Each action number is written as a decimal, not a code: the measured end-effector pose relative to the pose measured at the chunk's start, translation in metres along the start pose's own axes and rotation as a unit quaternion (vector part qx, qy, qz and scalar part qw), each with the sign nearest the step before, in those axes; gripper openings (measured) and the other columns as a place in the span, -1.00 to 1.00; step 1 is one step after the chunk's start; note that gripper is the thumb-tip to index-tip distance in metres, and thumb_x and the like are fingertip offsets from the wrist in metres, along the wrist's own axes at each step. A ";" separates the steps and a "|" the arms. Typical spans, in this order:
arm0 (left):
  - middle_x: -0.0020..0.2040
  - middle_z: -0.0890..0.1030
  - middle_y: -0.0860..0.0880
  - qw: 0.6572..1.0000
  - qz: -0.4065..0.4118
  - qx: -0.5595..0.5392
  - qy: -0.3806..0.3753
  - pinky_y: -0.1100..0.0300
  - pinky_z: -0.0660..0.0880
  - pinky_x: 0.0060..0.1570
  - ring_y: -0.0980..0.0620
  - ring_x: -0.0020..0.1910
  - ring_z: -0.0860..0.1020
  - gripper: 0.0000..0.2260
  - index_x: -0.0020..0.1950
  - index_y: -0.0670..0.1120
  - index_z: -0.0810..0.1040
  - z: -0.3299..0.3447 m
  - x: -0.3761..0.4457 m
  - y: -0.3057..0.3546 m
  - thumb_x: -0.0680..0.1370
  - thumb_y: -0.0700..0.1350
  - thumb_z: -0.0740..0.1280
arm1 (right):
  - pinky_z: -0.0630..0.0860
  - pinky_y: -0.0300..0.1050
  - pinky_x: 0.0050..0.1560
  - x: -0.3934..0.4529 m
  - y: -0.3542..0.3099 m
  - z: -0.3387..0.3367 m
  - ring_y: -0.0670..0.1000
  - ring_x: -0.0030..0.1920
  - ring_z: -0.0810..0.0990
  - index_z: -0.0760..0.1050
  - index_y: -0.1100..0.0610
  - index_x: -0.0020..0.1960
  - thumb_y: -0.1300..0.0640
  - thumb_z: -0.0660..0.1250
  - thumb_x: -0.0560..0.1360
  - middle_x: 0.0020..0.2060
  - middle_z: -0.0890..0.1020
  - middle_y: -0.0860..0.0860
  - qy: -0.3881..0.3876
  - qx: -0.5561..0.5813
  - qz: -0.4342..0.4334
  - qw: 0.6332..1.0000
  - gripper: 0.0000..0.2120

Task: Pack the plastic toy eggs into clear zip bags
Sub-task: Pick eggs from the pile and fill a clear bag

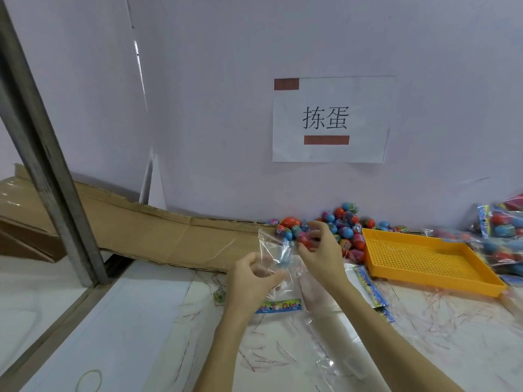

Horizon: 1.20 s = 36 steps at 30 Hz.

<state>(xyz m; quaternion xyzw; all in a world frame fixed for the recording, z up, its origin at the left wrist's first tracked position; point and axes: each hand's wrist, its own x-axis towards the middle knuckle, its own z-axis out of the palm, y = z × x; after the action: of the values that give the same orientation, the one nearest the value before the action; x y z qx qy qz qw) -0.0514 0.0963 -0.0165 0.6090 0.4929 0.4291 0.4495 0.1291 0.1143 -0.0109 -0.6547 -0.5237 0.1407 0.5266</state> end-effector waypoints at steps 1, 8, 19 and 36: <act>-0.27 0.72 0.01 1.000 0.004 -0.001 -0.007 0.10 0.66 -0.11 0.06 -0.26 0.72 -0.68 0.07 0.05 0.61 0.000 0.000 0.001 0.41 -0.03 0.64 | 0.63 -0.07 0.08 -0.006 -0.002 -0.004 -0.05 0.06 0.62 0.46 0.09 0.37 0.21 0.49 0.49 0.06 0.61 -0.05 0.004 0.046 0.025 0.999 -0.53; -0.24 0.73 -0.03 0.998 0.024 0.001 -0.055 0.25 0.61 -0.28 0.01 -0.30 0.72 -0.64 0.12 0.03 0.62 0.002 -0.005 0.009 0.40 -0.11 0.65 | 0.59 -0.35 -0.20 -0.050 -0.012 -0.036 -0.16 -0.07 0.68 0.54 -0.03 0.13 0.15 0.59 0.42 -0.07 0.68 -0.12 0.029 0.245 0.070 0.967 -0.64; -0.14 0.74 0.00 0.989 0.063 0.005 -0.133 0.23 0.61 -0.20 0.04 -0.32 0.67 -0.57 0.21 0.10 0.62 0.009 -0.011 0.011 0.40 -0.11 0.65 | 0.63 -0.29 -0.13 -0.051 -0.025 -0.053 -0.07 -0.07 0.74 0.57 0.05 0.17 0.25 0.38 0.60 0.07 0.67 -0.02 -0.018 0.233 -0.060 0.970 -0.81; 0.03 0.70 0.09 0.978 0.117 0.019 -0.169 -0.04 0.66 0.12 0.01 0.03 0.69 -0.69 0.22 0.22 0.61 0.014 -0.009 0.010 0.51 0.04 0.54 | 0.65 -0.20 -0.27 -0.054 -0.025 -0.057 -0.14 -0.11 0.70 0.60 -0.22 -0.01 0.15 0.50 0.51 -0.10 0.68 -0.26 -0.107 0.058 -0.127 0.984 -0.74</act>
<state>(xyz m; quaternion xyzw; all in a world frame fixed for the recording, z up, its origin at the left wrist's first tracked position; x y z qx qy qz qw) -0.0370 0.0845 -0.0106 0.7346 0.3434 0.3597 0.4616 0.1353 0.0357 0.0132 -0.5326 -0.6468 0.1721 0.5180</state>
